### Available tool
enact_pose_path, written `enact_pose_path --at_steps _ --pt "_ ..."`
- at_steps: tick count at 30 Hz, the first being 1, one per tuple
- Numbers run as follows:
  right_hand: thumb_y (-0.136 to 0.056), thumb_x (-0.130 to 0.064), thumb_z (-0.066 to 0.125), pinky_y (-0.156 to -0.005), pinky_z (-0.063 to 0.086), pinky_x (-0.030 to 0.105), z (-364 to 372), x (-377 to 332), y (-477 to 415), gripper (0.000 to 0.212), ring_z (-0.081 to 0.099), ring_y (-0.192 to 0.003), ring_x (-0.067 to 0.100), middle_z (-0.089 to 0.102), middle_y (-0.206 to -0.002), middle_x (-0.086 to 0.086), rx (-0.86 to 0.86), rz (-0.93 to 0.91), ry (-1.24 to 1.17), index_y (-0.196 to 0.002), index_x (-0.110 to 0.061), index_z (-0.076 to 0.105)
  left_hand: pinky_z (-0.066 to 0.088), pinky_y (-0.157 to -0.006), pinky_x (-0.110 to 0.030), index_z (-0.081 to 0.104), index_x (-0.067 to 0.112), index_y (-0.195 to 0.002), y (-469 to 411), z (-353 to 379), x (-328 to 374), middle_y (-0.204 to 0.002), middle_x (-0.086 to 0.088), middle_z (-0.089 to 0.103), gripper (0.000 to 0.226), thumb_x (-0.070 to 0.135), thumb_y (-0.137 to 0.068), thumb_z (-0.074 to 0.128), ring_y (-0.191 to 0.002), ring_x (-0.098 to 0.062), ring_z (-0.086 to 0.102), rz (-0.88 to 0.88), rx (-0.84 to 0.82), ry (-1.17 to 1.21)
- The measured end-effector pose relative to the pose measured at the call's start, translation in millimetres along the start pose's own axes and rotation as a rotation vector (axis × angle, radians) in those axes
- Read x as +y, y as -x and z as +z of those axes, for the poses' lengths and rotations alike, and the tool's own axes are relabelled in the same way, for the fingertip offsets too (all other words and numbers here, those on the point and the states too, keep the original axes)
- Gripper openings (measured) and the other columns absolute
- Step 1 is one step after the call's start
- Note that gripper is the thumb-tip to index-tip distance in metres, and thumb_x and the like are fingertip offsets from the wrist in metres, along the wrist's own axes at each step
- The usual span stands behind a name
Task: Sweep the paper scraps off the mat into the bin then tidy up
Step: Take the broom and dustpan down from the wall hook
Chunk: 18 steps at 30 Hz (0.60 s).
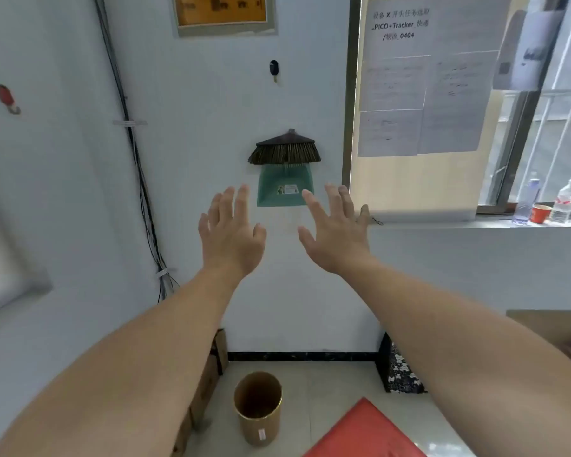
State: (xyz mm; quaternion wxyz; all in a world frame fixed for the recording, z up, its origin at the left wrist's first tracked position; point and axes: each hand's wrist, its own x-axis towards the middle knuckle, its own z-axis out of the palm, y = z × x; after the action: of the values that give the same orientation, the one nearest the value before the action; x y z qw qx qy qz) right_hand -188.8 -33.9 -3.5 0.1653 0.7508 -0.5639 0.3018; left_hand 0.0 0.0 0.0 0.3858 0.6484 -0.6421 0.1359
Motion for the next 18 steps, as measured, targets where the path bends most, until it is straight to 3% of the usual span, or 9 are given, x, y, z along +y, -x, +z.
enact_pose_path --at_steps 7,18 --pt "-0.094 -0.051 0.032 -0.11 0.007 0.066 38 9 -34 0.06 -0.003 -0.147 0.028 0.005 -0.159 0.006 -0.03 0.03 0.014 -0.149 -0.039 0.01 0.01 -0.117 -0.047 0.009 0.028 -0.152 -34 35 -21 -0.161 -0.005 0.01 0.071 0.031 -0.089 0.043 -0.147 -0.024 0.004 -0.036 -0.055 0.055" --pt "-0.094 -0.038 0.039 -0.11 0.013 0.065 126 21 -176 0.06 -0.002 -0.146 0.029 0.008 -0.158 0.006 -0.043 0.077 0.003 -0.148 -0.033 0.013 0.023 -0.113 -0.048 0.02 0.021 -0.151 -156 103 -70 -0.158 -0.006 0.024 0.065 0.03 -0.092 0.045 -0.145 -0.027 0.017 -0.032 -0.081 0.045"
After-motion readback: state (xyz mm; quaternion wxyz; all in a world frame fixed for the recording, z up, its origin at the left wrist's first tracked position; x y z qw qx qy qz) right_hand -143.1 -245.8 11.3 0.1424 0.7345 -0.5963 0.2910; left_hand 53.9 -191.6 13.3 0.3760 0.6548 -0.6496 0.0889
